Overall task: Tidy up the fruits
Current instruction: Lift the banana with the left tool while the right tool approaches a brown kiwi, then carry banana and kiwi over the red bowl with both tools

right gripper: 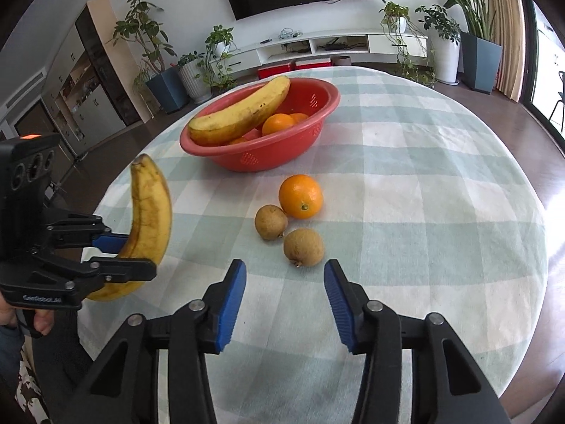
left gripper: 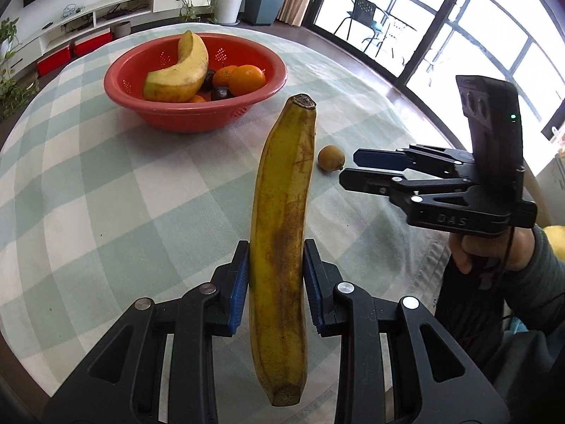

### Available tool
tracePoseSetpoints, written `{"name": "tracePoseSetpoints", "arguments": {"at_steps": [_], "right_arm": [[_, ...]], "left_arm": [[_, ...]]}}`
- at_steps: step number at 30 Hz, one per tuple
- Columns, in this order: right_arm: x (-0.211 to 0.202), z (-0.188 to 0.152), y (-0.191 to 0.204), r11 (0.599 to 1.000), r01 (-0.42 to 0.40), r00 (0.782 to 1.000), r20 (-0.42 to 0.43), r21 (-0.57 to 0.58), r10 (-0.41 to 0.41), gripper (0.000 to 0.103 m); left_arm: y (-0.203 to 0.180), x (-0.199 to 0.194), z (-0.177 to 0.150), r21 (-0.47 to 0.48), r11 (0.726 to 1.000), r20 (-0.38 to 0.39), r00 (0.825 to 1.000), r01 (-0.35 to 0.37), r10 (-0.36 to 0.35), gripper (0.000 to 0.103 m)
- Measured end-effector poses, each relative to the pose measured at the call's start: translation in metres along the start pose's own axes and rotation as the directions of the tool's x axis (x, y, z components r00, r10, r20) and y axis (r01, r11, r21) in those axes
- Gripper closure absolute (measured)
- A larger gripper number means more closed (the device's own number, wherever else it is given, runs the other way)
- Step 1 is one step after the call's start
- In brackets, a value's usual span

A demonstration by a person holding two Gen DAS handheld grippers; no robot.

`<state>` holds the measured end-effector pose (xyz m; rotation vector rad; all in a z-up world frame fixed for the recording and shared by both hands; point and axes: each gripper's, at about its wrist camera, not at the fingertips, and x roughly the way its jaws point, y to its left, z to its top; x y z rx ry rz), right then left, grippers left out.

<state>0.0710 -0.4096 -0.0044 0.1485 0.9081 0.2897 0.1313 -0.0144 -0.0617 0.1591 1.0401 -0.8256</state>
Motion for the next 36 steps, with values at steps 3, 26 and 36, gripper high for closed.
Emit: {"name": "tracePoseSetpoints", "arguments": {"at_steps": [3,26,36], "right_arm": [[0.012,0.003,0.002,0.999,0.027,0.999,-0.023,-0.033,-0.027,0.056],[0.036,0.014,0.008,0.986,0.104,0.993,-0.044,-0.127,-0.111,0.070],[0.016,0.008,0.009,0.993,0.066,0.998,-0.016,-0.097,-0.068,0.073]], "left_arm": [[0.003,-0.008,-0.010,-0.037,0.999,0.030,1.000,0.008,-0.007,0.076],[0.017,-0.012,-0.023,-0.112,0.993,0.061,0.997,0.049,-0.042,0.076],[0.017,-0.019,-0.017,-0.132,0.988,0.091,0.994,0.079,-0.067,0.076]]}}
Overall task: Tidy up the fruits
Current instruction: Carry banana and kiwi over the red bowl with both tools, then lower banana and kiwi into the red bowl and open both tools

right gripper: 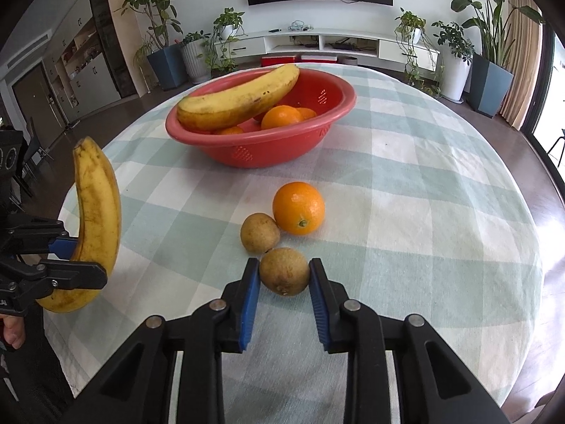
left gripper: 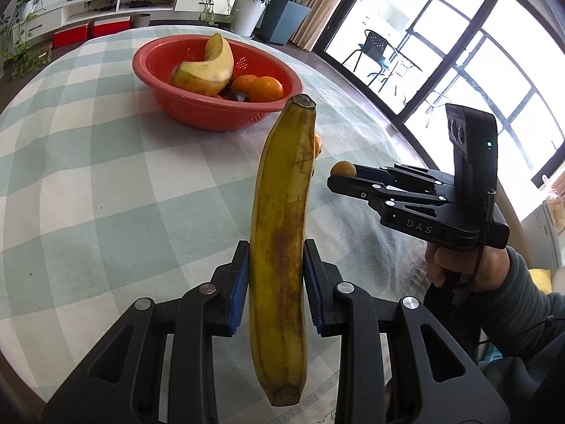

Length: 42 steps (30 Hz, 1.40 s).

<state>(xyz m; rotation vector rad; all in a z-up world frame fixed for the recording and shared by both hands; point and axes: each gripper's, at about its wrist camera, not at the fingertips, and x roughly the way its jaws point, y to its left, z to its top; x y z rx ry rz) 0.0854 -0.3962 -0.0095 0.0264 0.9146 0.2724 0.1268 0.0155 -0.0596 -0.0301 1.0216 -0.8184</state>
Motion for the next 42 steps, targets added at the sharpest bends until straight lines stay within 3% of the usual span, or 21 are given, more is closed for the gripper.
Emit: {"name": "tracePoseSetpoints", "arguments": {"at_steps": [9,15,21,25,32,42], "right_arm": [[-0.044,0.015,-0.016,0.995,-0.064,0.994,0.094,0.080,0.057,0.073],[-0.073,0.055,-0.015,0.994,-0.100,0.980,0.176,0.052,0.089,0.073],[-0.071,0.100,-0.009,0.994,-0.105,0.973,0.211,0.017,0.099,0.073],[-0.052,0.121,-0.008,0.992,-0.123,0.976,0.184,0.018,0.118,0.073],[-0.009,0.131,-0.015,0.993,-0.110,0.988,0.111,0.033,0.105,0.073],[0.030,0.129,-0.019,0.999,-0.054,0.997,0.049,0.003,0.054,0.073]], "left_arm": [[0.002,-0.028,0.032,-0.003,1.000,0.076,0.997,0.000,0.000,0.076],[0.005,-0.054,0.083,0.004,1.000,0.148,0.989,-0.009,0.008,0.076],[0.015,-0.051,0.147,-0.030,0.999,0.150,0.989,0.020,-0.015,0.076],[0.017,-0.032,0.175,-0.071,0.996,0.124,0.991,0.056,-0.047,0.076],[0.008,0.020,0.185,-0.070,0.996,0.044,0.998,0.056,-0.053,0.076],[0.021,0.062,0.188,-0.055,0.998,0.005,0.999,-0.033,0.033,0.076]]}}
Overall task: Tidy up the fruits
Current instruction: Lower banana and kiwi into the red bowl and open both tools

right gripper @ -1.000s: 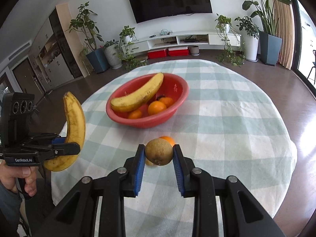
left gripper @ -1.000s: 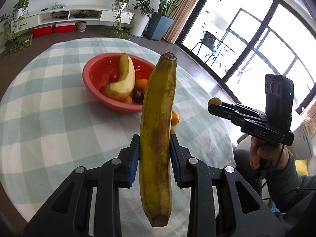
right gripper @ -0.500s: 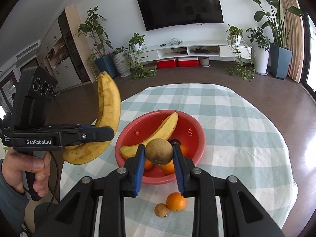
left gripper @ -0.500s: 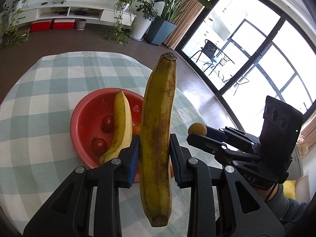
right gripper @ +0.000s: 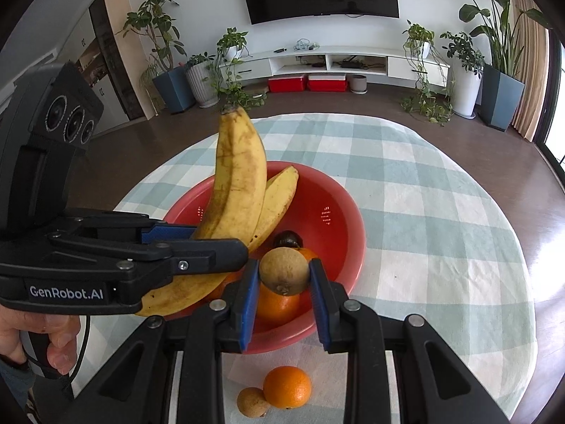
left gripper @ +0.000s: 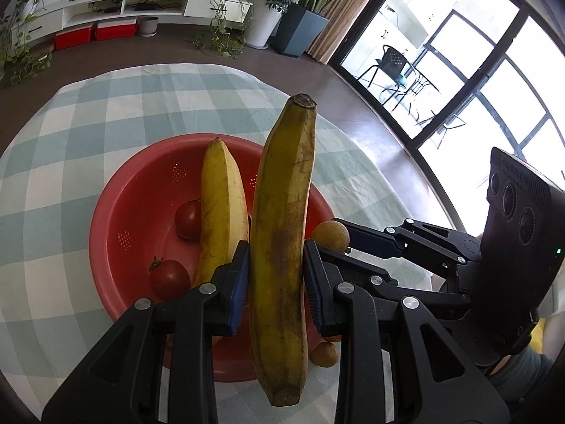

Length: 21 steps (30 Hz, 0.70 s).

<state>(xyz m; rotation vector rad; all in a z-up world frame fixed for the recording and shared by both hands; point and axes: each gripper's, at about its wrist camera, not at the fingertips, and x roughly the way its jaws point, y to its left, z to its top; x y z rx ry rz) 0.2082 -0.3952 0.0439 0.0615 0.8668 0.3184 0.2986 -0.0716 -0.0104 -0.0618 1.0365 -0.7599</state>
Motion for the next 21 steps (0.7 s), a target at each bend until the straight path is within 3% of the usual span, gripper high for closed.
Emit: {"name": "tracePoseSetpoints", "arguments": {"at_steps": [10,21], "right_arm": [[0.026,0.004,0.006,0.997,0.044,0.998,-0.045,-0.066,-0.047,0.072],[0.025,0.002,-0.001,0.997,0.068,0.997,-0.028,-0.045,-0.070,0.072]], "left_arm": [[0.002,0.010,0.003,0.023,1.000,0.010,1.000,-0.019,0.019,0.075],[0.000,0.014,0.002,0.036,0.999,0.031,0.999,-0.033,0.032,0.075]]}}
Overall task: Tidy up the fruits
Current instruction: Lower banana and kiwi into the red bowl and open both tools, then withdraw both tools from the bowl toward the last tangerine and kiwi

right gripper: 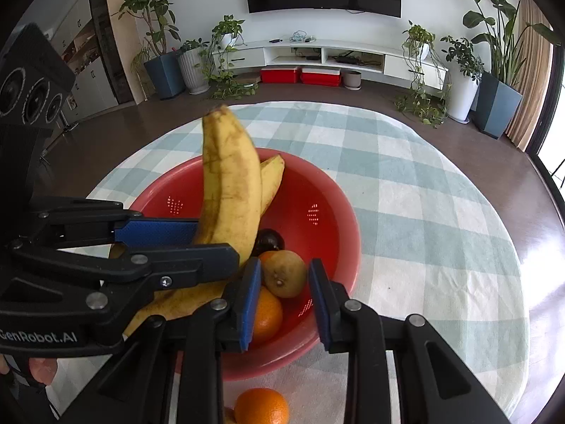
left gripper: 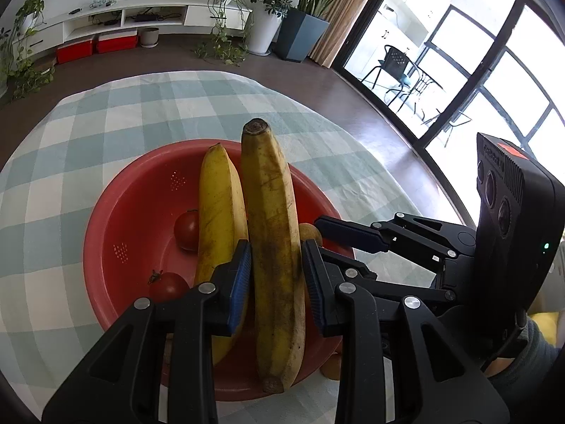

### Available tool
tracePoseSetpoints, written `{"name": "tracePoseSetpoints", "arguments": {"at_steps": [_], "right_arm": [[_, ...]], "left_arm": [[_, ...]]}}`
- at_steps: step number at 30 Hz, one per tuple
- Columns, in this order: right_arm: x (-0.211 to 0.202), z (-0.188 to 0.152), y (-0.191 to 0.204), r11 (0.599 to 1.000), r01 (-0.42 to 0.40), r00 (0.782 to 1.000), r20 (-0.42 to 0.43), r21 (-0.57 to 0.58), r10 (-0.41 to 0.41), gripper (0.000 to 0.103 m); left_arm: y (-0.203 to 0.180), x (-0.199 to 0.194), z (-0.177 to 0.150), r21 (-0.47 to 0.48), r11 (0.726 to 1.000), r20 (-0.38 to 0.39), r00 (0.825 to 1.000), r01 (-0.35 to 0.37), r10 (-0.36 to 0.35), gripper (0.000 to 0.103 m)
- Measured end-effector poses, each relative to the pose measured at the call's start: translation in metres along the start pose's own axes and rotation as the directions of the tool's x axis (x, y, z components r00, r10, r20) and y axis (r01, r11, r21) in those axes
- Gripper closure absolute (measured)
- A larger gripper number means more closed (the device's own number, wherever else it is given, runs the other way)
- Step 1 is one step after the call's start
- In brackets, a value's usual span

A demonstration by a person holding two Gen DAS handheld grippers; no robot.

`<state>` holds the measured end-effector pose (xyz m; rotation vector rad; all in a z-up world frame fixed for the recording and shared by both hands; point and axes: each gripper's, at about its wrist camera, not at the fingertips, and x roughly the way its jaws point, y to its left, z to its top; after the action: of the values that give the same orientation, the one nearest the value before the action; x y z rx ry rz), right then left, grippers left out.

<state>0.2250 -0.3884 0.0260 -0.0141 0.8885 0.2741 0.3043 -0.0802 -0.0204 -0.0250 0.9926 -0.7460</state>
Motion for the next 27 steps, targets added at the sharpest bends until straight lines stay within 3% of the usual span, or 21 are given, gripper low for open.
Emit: {"name": "tracePoseSetpoints", "arguments": {"at_steps": [8,10,14,20,22,27], "right_arm": [[-0.005,-0.001,-0.002,1.000,-0.001,1.000,0.003,-0.001,0.001,0.071],[-0.007,-0.002,-0.001,1.000,-0.001,1.000,0.007,-0.001,0.001,0.071],[-0.012,-0.003,-0.002,1.000,-0.003,1.000,0.014,0.005,0.003,0.070],[-0.026,-0.009,-0.007,0.999,0.001,0.999,0.044,0.041,-0.003,0.041],[-0.034,-0.014,-0.011,0.997,0.001,0.999,0.049,0.076,-0.004,0.029],[-0.060,-0.033,-0.026,0.989,-0.003,0.994,0.109,0.151,-0.013,0.016]], "left_arm": [[-0.001,-0.007,-0.001,0.005,1.000,0.019,1.000,-0.020,0.020,0.072],[-0.004,-0.011,-0.003,0.009,1.000,0.027,0.999,-0.023,0.023,0.056],[-0.012,-0.020,-0.005,0.025,0.999,0.048,0.998,-0.031,0.030,0.048],[-0.027,-0.042,-0.016,0.044,0.998,0.096,0.994,-0.053,0.049,0.022],[-0.030,-0.054,-0.022,0.041,0.997,0.128,0.990,-0.060,0.054,0.004],[-0.037,-0.081,-0.050,0.027,0.993,0.182,0.978,-0.112,0.105,0.000]]}}
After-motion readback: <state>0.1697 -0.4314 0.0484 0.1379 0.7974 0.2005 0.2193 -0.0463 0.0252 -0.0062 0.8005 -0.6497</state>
